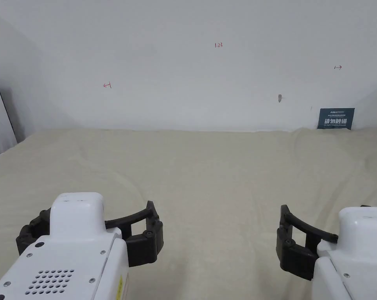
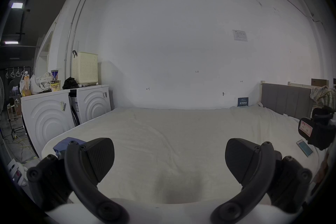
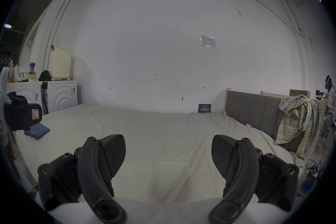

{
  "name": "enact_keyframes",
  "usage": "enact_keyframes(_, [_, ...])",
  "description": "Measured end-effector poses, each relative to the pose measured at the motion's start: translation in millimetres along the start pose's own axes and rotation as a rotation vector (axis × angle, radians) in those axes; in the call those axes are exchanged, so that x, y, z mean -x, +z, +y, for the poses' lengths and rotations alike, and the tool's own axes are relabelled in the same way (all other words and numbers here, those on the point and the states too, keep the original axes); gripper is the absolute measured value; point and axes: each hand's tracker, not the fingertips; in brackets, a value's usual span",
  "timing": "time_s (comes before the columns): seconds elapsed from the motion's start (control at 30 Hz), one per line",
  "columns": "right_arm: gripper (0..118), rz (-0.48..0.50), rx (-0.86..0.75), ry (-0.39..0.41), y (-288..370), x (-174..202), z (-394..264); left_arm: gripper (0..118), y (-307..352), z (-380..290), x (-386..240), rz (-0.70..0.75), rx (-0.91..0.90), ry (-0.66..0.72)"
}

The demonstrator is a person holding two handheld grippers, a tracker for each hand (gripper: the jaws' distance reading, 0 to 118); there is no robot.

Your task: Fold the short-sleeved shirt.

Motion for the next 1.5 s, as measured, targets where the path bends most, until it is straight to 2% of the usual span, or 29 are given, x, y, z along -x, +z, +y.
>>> enact_keyframes(1.03, [99,-0.004,-0.002,0.042,2.1,6.0,-5.7,118,-0.6,-2.6,4.0,0.005,0.012,0.012])
enact_keyframes(1.5, [99,-0.016,0.013,0.031,1.2,3.0,-5.3,118,1.0,-2.3,6.0,0.008,0.002,0.012])
